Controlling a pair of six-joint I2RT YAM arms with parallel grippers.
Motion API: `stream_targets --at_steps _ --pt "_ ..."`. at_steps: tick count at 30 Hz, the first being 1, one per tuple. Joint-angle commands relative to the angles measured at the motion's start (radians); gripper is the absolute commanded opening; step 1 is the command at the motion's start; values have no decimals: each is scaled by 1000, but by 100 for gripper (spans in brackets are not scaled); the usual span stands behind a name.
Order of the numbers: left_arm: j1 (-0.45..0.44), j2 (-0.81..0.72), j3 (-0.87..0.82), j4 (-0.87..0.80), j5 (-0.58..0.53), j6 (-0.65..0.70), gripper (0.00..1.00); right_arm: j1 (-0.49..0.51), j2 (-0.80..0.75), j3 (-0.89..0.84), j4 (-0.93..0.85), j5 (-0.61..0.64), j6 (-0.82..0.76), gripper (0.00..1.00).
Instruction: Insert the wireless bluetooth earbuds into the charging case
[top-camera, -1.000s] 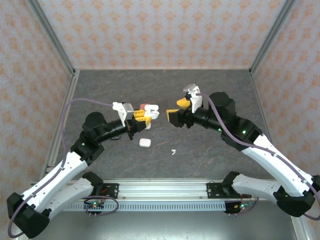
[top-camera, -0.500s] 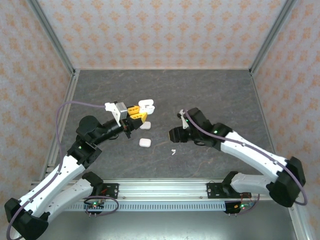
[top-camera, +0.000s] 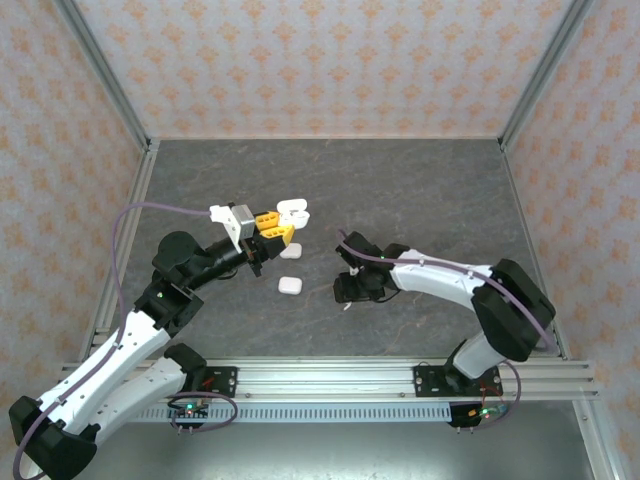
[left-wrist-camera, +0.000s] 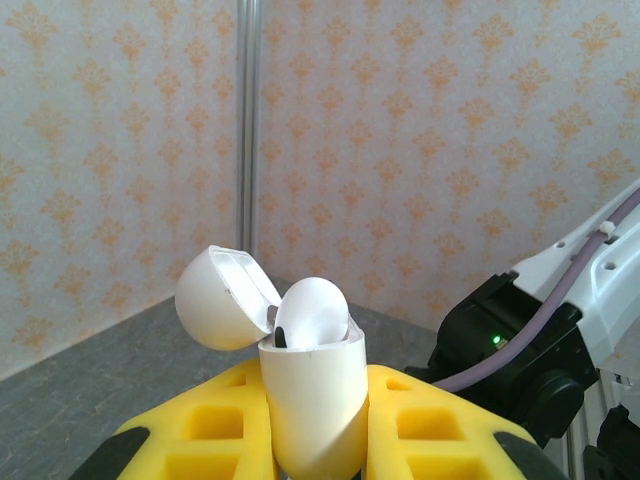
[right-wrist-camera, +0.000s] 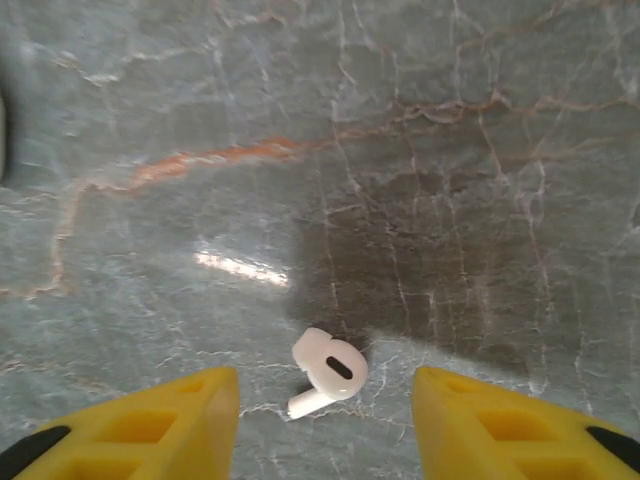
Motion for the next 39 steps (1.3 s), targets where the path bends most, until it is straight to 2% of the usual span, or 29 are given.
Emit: stream_targets --at_steps 1,10,24,33,39 --pt "6 -11 23 2 -20 11 0 20 42 36 -37 6 28 48" --pt "6 -6 29 -15 -18 17 0 51 114 91 -60 34 15 41" --pt "6 0 33 -27 -20 23 0 54 121 112 -67 88 0 25" --pt "6 0 28 -28 -21 11 0 54 -16 92 -73 195 -99 22" --pt "6 3 8 -8 -17 -24 0 54 -197 93 -77 274 -251 21"
